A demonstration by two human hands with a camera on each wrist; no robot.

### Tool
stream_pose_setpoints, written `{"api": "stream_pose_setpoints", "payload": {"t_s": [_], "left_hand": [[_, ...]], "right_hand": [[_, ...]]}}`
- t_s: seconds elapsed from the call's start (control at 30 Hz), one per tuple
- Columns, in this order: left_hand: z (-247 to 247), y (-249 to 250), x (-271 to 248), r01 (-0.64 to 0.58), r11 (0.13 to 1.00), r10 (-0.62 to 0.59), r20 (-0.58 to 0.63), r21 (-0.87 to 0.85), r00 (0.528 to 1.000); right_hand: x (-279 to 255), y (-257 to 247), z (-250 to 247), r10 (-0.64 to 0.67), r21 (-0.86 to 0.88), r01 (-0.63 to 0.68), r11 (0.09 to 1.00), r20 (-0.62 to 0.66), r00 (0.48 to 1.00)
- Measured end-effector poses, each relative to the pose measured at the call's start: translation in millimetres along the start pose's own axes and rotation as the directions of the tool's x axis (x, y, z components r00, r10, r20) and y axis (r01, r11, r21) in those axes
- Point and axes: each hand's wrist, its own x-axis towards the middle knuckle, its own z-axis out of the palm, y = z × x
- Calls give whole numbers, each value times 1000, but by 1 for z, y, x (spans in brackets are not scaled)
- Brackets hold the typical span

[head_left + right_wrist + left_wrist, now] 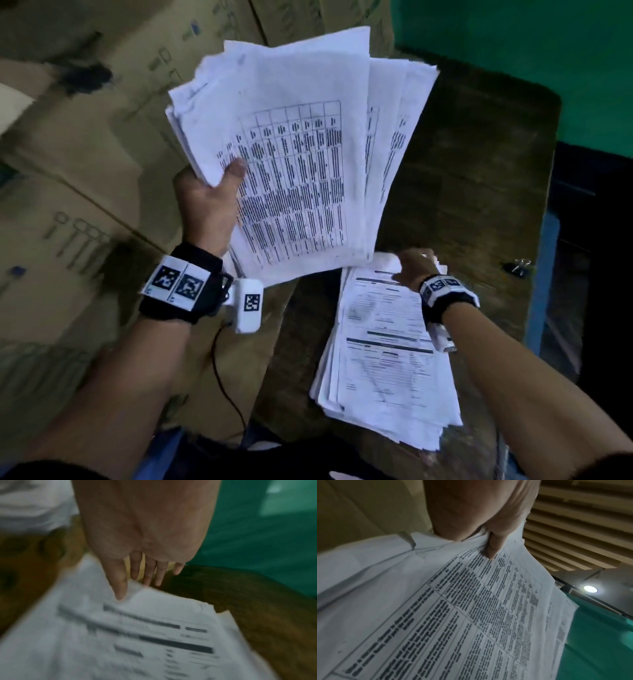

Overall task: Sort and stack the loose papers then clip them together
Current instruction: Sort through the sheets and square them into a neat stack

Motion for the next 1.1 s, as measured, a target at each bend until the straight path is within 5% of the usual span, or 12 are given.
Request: {"api": "stream_pose_setpoints", "payload": {"t_s": [0.03, 0.07, 0.1, 0.17, 0.23, 0.33, 0.43, 0.53, 0.73, 0.93, 1.03, 1.1], "left_hand": [[-4, 0, 0, 8, 1000, -8, 2, -21, 1000], [-7, -1, -1, 8, 999, -7, 14, -48, 1000], [-9, -3, -2, 16, 998, -14, 30, -66, 999], [-7, -8, -11, 46, 996, -39, 96, -74, 995], [4, -19, -26, 70, 995, -55, 189, -74, 980], [29, -34, -61, 164, 980, -122, 314, -112, 942], [46, -49, -97, 218, 967, -140, 443, -129, 885], [51, -53, -118, 247, 964, -160, 525, -100, 836], [53, -66, -135, 267, 964, -211, 626, 5, 750], [53, -83, -120, 270, 959, -219, 812, 79, 542], [59, -78, -120, 257, 963, -201, 842, 77, 501], [58, -73, -115, 235, 972, -143, 841, 20, 522]], "right_hand": [[0, 5, 0, 33, 274, -8, 962, -84, 996], [-2, 9, -6, 65, 625, 37, 780, -140, 988], [-8, 12, -16, 67, 874, 139, 466, -192, 979], [-34, 10, -48, -25, 962, 251, -109, -255, 967], [-66, 3, -81, -119, 910, 306, -280, -349, 929], [-110, -4, -105, 46, 911, 398, -109, -396, 917], [-138, -1, -95, 331, 879, 447, 167, -477, 814], [-161, 13, -71, 482, 882, 434, 181, -465, 743], [-187, 43, -26, 448, 911, 337, 237, -411, 794], [-196, 39, -32, 262, 892, 387, 236, -441, 858], [-188, 33, -43, 186, 873, 407, 268, -462, 867], [-188, 38, -42, 199, 878, 402, 259, -456, 867]]}}
